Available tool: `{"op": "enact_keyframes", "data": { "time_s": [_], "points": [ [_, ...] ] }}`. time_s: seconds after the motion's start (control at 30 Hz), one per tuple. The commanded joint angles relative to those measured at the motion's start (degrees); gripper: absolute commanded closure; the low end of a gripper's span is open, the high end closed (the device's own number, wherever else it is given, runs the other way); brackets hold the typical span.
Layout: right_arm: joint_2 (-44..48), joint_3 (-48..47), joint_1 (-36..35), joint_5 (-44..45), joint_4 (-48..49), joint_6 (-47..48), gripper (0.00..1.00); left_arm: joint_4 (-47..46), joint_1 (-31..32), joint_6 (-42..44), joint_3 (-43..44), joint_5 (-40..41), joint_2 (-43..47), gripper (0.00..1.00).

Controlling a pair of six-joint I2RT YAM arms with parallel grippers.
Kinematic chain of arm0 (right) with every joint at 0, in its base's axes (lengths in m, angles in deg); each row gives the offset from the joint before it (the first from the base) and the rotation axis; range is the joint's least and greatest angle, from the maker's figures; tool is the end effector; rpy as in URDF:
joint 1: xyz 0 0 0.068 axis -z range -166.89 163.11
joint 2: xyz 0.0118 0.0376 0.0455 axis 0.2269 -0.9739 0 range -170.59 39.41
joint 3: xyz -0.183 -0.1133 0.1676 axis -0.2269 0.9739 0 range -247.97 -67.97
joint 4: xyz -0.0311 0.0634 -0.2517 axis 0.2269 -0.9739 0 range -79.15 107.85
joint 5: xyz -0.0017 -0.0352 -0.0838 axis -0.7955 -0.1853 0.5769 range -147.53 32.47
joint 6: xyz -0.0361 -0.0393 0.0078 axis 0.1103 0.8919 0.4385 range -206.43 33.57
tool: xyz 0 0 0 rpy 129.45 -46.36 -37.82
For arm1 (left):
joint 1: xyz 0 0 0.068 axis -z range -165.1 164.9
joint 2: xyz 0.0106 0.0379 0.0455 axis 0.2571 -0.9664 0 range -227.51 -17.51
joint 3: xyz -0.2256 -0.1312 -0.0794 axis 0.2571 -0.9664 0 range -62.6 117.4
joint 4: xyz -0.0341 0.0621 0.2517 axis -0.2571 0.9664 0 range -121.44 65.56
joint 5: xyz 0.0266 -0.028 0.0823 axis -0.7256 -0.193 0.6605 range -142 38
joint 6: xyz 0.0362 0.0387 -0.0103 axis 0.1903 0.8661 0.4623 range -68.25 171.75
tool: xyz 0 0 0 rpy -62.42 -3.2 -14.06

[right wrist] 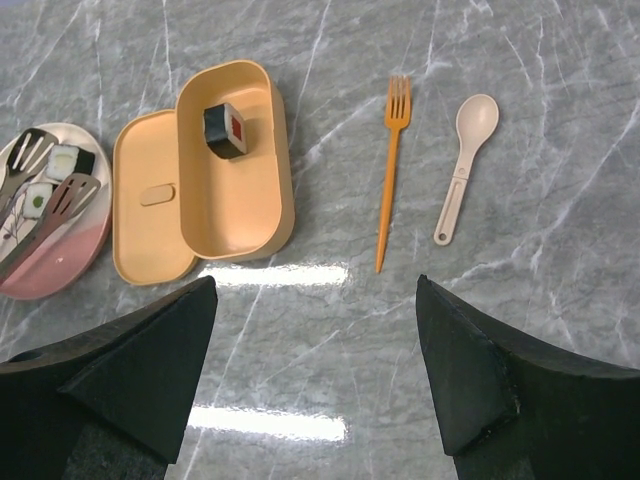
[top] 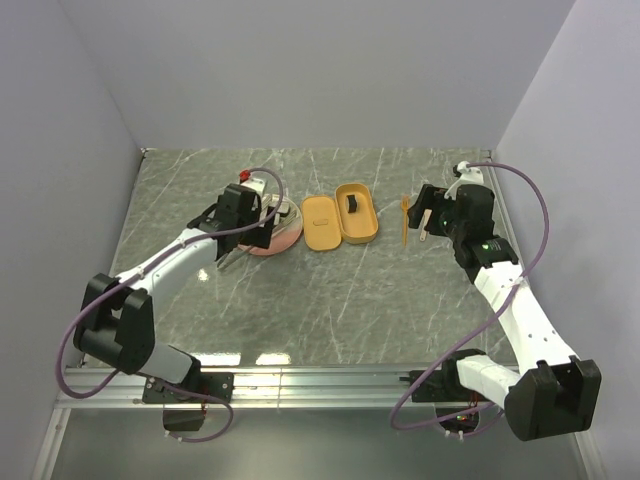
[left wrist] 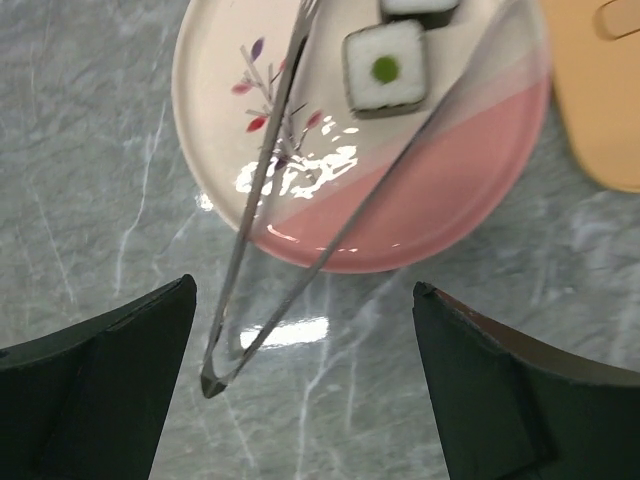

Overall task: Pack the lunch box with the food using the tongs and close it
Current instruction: Grab the clamp with the left arm

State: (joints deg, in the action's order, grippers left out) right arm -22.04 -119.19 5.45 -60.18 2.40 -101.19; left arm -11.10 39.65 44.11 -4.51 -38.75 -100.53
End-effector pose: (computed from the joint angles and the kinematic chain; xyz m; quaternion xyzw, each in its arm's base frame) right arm 0.2420 0.0342 0.3134 0.0401 0.8455 0.1227 0.5181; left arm 0.2866 -0.1232 0.2493 0.0932 0.9149 -0.0029 0.3927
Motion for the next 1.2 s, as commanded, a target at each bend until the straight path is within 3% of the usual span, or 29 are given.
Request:
{"op": "enact_keyframes", "data": {
  "time_s": [0.0,0.9,1.17],
  "points": [
    [0.45,-1.69,-0.51,-0.07,0.59,-0.18,0.13,-3.81,-3.12,4.91,-1.48,-3.32,-0.91,0.04],
    [-0.51,-3.80,-1.22,0.90,-0.64,-0.44,0.13,-6.01,-7.61,7.02,0.18,-7.10,-15.41,0.10],
    [-0.60,-3.97,-1.30,1.34,-0.73,-0.35,0.14,-4.61,-7.70,7.02,2.21,-6.84,-16.73,0.42]
  ]
}}
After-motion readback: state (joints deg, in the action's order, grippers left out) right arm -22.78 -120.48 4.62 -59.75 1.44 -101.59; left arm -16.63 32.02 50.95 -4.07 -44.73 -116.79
